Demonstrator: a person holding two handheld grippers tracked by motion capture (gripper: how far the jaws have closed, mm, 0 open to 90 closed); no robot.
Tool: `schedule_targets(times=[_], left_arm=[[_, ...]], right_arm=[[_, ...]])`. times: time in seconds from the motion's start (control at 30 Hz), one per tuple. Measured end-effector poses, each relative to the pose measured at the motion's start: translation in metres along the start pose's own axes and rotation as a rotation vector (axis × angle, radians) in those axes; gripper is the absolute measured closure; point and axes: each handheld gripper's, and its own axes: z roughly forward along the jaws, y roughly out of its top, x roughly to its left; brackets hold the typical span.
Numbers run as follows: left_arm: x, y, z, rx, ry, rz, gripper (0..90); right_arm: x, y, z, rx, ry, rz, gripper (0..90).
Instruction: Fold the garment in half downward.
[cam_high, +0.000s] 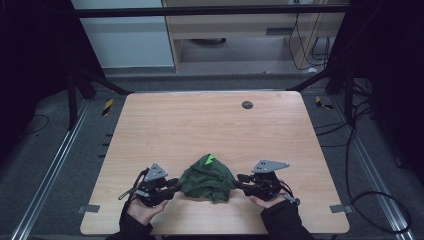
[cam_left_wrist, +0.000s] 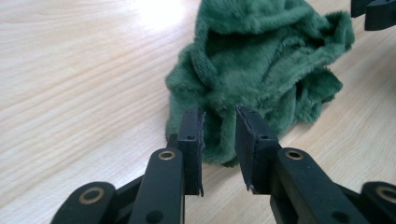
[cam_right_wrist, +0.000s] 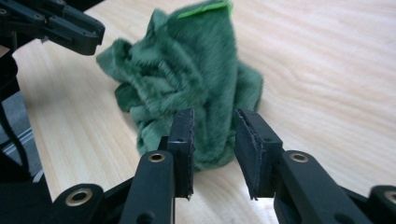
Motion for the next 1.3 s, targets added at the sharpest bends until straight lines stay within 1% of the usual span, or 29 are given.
schedule_targets(times=[0.03, 0.1, 0.13, 0.17, 0.2, 0.23, 0.27, 0.3, 0.33, 0.37, 0.4, 0.5, 0.53, 0.57, 0.7, 0.8, 0.83, 0.87, 0.9, 0.93, 0.97, 1.03, 1.07, 1.1, 1.13, 1.17, 1.2, 1.23, 1.3], left_arm=[[0.000, 0.000, 0.000, 0.000, 0.000, 0.000, 71.8], [0.002, 0.002, -0.002, -0.007, 0.006, -0.006, 72.1], [0.006, 0.003, -0.004, -0.015, 0.012, -0.014, 72.4], [0.006, 0.003, -0.004, -0.015, 0.012, -0.014, 73.0], [0.009, 0.006, -0.006, -0.022, 0.020, -0.020, 73.3], [0.009, 0.006, -0.006, -0.022, 0.020, -0.020, 73.6], [0.012, 0.008, -0.007, -0.033, 0.029, -0.026, 74.3], [0.012, 0.008, -0.007, -0.033, 0.029, -0.026, 75.0], [0.015, 0.010, -0.007, -0.041, 0.044, -0.032, 75.6], [0.015, 0.010, -0.007, -0.041, 0.044, -0.032, 76.3], [0.019, 0.013, -0.006, -0.040, 0.054, -0.037, 76.9], [0.024, 0.016, -0.005, -0.047, 0.073, -0.043, 80.0], [0.024, 0.016, -0.005, -0.047, 0.073, -0.043, 80.9], [0.027, 0.018, -0.004, -0.047, 0.081, -0.045, 82.1], [0.031, 0.022, 0.001, -0.045, 0.093, -0.046, 85.1], [0.034, 0.026, 0.009, -0.047, 0.105, -0.046, 87.2], [0.034, 0.026, 0.009, -0.047, 0.105, -0.046, 87.8], [0.036, 0.029, 0.014, -0.044, 0.110, -0.041, 88.1], [0.036, 0.029, 0.014, -0.044, 0.110, -0.041, 88.7], [0.038, 0.031, 0.019, -0.044, 0.108, -0.039, 89.2], [0.039, 0.032, 0.021, -0.046, 0.109, -0.039, 89.4], [0.040, 0.033, 0.023, -0.044, 0.107, -0.045, 89.6], [0.042, 0.035, 0.027, -0.042, 0.097, -0.049, 89.6], [0.042, 0.035, 0.027, -0.042, 0.097, -0.049, 89.7], [0.041, 0.037, 0.031, -0.041, 0.091, -0.048, 89.7], [0.041, 0.037, 0.031, -0.041, 0.091, -0.048, 89.7], [0.040, 0.039, 0.034, -0.039, 0.082, -0.043, 89.7], [0.040, 0.039, 0.034, -0.039, 0.082, -0.043, 89.8], [0.039, 0.041, 0.038, -0.036, 0.077, -0.032, 89.8]], right_arm=[[0.000, 0.000, 0.000, 0.000, 0.000, 0.000, 67.6], [-0.003, 0.004, -0.005, -0.024, -0.015, 0.009, 67.7], [-0.005, 0.005, -0.006, -0.031, -0.020, 0.014, 67.9], [-0.005, 0.005, -0.006, -0.031, -0.020, 0.014, 67.9], [-0.007, 0.008, -0.008, -0.042, -0.036, 0.012, 68.3], [-0.007, 0.008, -0.008, -0.042, -0.036, 0.012, 68.3], [-0.010, 0.012, -0.009, -0.048, -0.048, 0.016, 69.0], [-0.010, 0.012, -0.009, -0.048, -0.048, 0.016, 69.0], [-0.013, 0.014, -0.008, -0.048, -0.057, 0.027, 69.6], [-0.015, 0.015, -0.008, -0.044, -0.064, 0.032, 70.2], [-0.016, 0.016, -0.007, -0.041, -0.070, 0.036, 70.8], [-0.021, 0.019, -0.005, -0.045, -0.083, 0.040, 73.9], [-0.021, 0.019, -0.005, -0.045, -0.083, 0.040, 73.9], [-0.023, 0.022, -0.003, -0.047, -0.088, 0.045, 75.6], [-0.026, 0.026, -0.001, -0.047, -0.093, 0.051, 78.3], [-0.028, 0.033, 0.005, -0.047, -0.089, 0.049, 81.3], [-0.028, 0.033, 0.005, -0.047, -0.089, 0.049, 81.3], [-0.029, 0.037, 0.008, -0.049, -0.091, 0.049, 83.4], [-0.029, 0.037, 0.008, -0.049, -0.091, 0.049, 83.4], [-0.029, 0.040, 0.012, -0.050, -0.089, 0.044, 86.1], [-0.029, 0.041, 0.014, -0.051, -0.088, 0.042, 86.9], [-0.030, 0.042, 0.017, -0.049, -0.088, 0.040, 87.9], [-0.029, 0.044, 0.023, -0.041, -0.085, 0.039, 89.6], [-0.029, 0.044, 0.026, -0.038, -0.084, 0.031, 89.8], [-0.029, 0.044, 0.029, -0.034, -0.086, 0.031, 89.9], [-0.029, 0.044, 0.029, -0.034, -0.086, 0.031, 89.9], [-0.030, 0.044, 0.035, -0.025, -0.089, 0.029, 90.0], [-0.030, 0.044, 0.035, -0.025, -0.089, 0.029, 90.0], [-0.031, 0.044, 0.040, -0.017, -0.091, 0.032, 90.0]])
